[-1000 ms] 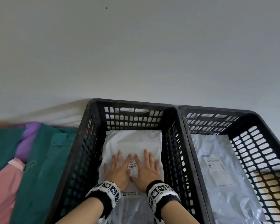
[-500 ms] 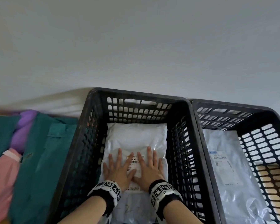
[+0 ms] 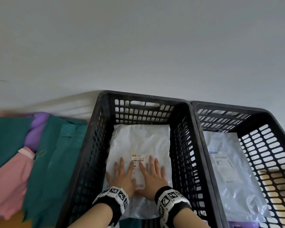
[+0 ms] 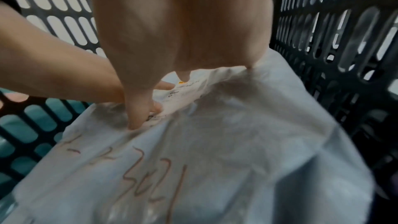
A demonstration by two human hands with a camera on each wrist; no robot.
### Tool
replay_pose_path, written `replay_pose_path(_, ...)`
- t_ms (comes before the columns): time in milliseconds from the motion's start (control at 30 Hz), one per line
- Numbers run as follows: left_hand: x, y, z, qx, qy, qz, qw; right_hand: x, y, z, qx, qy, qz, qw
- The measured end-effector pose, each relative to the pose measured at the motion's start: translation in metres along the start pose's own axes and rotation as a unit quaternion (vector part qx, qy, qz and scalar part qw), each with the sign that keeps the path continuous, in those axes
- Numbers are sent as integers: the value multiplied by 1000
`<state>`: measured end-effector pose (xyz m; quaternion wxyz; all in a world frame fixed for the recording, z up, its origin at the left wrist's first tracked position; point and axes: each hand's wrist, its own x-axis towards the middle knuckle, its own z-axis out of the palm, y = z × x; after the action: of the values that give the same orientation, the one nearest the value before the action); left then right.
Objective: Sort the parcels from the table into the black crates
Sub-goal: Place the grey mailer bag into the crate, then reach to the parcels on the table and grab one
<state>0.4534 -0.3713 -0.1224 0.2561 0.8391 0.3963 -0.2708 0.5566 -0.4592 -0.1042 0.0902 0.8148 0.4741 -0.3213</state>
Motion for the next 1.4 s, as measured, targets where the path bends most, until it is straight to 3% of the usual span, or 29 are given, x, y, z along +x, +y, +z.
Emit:
replay_pose_path(333, -11, -23, 30, 44, -4, 2, 999, -6, 5, 11, -28, -36, -5, 999)
replay_pose_path(600, -18, -16, 26, 46, 17, -8, 999, -7, 6, 12, -12, -20, 2, 1000)
replay_pose_path(833, -37, -11, -1, 5, 53, -28, 998, -18, 5, -8, 51, 36, 6, 998)
replay_pose_path(1133, -86, 16, -67, -106, 177, -11, 978, -40, -4, -72, 233, 117, -20, 965)
replay_pose_path(1400, -149, 21, -118, -178, 278, 18, 944, -67, -29, -122, 326, 178, -128, 920)
